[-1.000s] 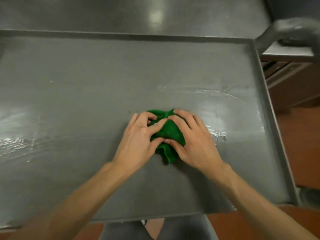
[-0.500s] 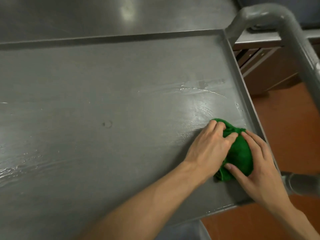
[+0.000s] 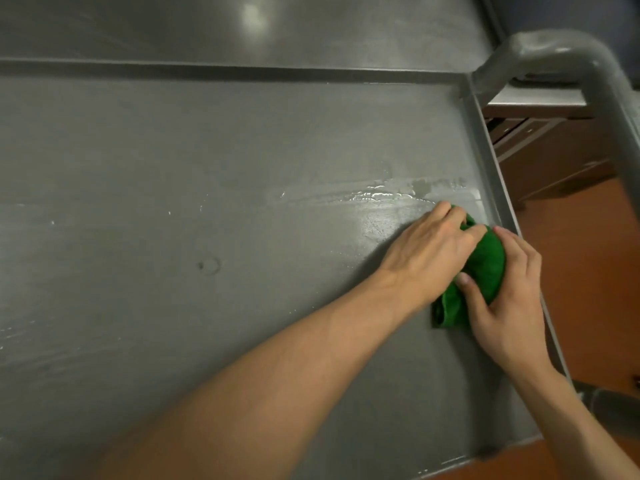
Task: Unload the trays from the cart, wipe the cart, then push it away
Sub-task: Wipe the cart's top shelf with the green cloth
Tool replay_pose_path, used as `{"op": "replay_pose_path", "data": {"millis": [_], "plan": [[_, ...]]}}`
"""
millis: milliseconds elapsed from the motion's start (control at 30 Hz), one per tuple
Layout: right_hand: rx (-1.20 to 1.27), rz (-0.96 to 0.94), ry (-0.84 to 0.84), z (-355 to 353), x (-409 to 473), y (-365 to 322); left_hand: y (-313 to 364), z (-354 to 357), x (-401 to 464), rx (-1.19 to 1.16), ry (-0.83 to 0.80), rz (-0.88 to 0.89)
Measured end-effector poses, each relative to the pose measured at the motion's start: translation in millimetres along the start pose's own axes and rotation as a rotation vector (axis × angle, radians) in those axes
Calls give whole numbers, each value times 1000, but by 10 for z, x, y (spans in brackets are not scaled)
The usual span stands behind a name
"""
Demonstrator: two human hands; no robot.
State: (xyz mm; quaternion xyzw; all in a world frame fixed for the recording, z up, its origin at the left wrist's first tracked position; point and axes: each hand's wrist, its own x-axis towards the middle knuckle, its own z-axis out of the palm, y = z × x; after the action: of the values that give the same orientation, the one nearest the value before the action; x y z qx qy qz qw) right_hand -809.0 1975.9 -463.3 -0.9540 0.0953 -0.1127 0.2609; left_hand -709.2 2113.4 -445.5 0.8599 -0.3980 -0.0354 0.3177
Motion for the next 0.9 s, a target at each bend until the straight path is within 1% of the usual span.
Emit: {"op": "replay_pose_path", "data": {"millis": [233, 433, 567, 700, 900], "plan": [[-5, -71, 7, 239, 708, -131, -489, -213, 325, 66, 61, -64], [16, -165, -62, 603, 1106, -629, -1037, -561, 152, 39, 177, -180], [47, -259, -138, 973, 1188, -1211, -1482, -962, -322, 100, 215, -257], [84, -350, -187, 1430, 1097, -1925, -1862, -1431, -1018, 175, 268, -333], [128, -522, -303, 2129, 574, -3181, -2152, -2149, -2449, 348, 300, -538]]}}
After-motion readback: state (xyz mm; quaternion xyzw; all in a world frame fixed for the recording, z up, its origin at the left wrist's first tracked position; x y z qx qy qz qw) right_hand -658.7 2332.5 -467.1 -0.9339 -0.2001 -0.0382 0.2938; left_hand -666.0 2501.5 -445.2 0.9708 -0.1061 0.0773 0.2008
